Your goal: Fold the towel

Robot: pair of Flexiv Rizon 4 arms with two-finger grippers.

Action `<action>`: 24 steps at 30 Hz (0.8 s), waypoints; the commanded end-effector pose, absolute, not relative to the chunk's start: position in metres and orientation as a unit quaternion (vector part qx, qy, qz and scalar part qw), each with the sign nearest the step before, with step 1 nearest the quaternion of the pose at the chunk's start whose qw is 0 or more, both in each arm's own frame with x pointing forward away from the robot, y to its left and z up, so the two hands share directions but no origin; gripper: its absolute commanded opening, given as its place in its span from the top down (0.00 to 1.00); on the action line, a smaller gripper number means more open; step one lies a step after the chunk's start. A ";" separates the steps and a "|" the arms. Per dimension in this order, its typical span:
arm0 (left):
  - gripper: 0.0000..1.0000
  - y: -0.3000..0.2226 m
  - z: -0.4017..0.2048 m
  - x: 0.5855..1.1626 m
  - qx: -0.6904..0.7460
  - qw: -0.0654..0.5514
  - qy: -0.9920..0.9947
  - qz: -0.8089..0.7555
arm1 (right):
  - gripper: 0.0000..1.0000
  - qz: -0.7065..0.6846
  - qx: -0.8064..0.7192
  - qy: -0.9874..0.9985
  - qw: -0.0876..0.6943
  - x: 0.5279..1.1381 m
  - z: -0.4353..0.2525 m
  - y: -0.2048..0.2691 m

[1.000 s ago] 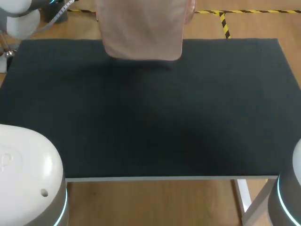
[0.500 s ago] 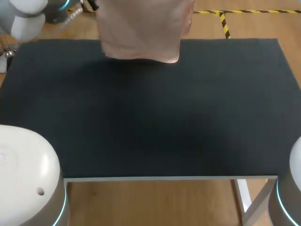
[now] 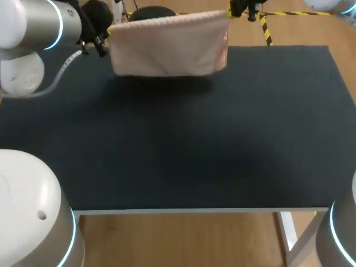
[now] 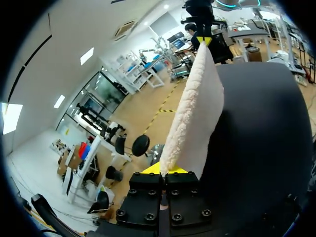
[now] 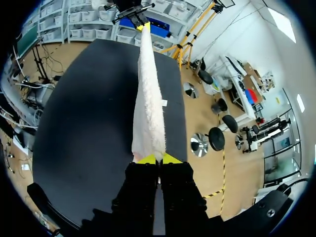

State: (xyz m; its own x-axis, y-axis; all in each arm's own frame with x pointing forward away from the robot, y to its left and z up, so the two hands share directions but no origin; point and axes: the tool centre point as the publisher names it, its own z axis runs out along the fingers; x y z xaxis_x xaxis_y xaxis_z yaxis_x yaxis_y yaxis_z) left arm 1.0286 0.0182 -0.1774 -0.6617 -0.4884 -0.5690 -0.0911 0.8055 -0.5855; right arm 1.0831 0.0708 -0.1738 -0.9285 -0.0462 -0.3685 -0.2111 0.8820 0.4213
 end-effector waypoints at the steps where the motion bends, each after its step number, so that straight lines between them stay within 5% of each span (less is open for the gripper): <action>1: 1.00 0.028 -0.175 0.994 -0.146 0.349 0.882 -0.280 | 1.00 0.251 -0.075 0.950 0.168 1.066 -0.185 0.067; 24: 1.00 0.021 -0.285 1.033 -0.190 0.196 0.928 -0.256 | 1.00 0.221 -0.018 0.973 0.063 1.083 -0.291 0.080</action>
